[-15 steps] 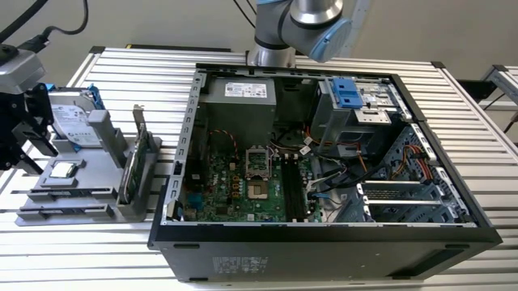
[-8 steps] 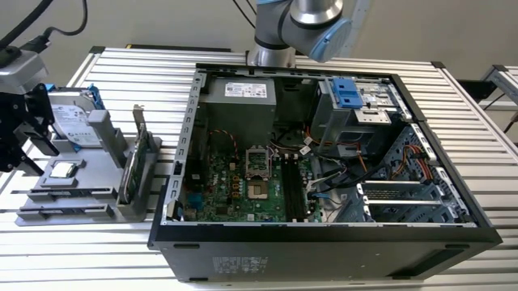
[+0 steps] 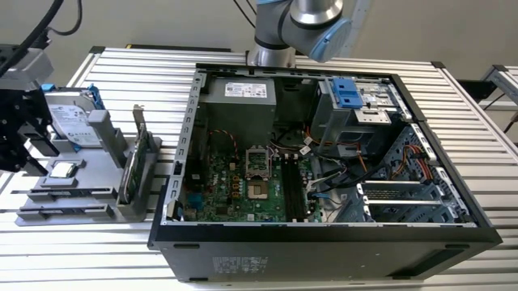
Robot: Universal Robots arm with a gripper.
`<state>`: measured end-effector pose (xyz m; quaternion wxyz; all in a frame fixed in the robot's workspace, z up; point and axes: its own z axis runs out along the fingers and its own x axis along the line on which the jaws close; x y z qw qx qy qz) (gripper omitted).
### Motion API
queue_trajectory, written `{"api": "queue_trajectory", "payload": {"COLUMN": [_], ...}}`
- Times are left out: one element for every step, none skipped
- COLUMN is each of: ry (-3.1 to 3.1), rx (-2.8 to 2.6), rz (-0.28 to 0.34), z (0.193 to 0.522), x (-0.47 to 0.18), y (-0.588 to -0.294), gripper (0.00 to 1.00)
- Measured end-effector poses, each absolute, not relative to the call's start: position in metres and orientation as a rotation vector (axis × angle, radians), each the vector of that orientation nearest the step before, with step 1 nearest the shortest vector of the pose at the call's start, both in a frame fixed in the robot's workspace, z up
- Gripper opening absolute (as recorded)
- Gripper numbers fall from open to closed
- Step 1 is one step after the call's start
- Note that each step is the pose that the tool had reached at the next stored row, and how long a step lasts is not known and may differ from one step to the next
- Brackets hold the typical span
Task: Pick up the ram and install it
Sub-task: 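Pick up the ram and move it above insertion slot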
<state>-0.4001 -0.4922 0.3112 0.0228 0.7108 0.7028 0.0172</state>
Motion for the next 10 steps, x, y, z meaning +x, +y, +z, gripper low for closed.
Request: {"api": "queue_trajectory", "payload": {"ry": [2.191, 2.203, 2.213, 2.222, 2.229, 2.236, 2.242, 2.246, 2.25, 2.252], "rx": [2.187, 2.176, 2.166, 2.157, 2.149, 2.143, 2.137, 2.132, 2.128, 2.126], "rz": [0.053, 0.053, 0.054, 0.054, 0.054, 0.054, 0.055, 0.055, 0.055, 0.055], "z": [0.3108, 0.3104, 0.3098, 0.3091, 0.3083, 0.3076, 0.3065, 0.3052, 0.3039, 0.3027], "x": [-0.4001, -0.4002, -0.4002, -0.4001, -0.4002, -0.4001, -0.4002, -0.4002, -0.4002, -0.4002], "y": [-0.4922, -0.4923, -0.4924, -0.4925, -0.4926, -0.4927, -0.4928, -0.4929, -0.493, -0.493], "gripper": [1.0, 1.0, 1.0, 1.0, 1.0, 1.0, 1.0, 1.0, 1.0, 1.0]}}
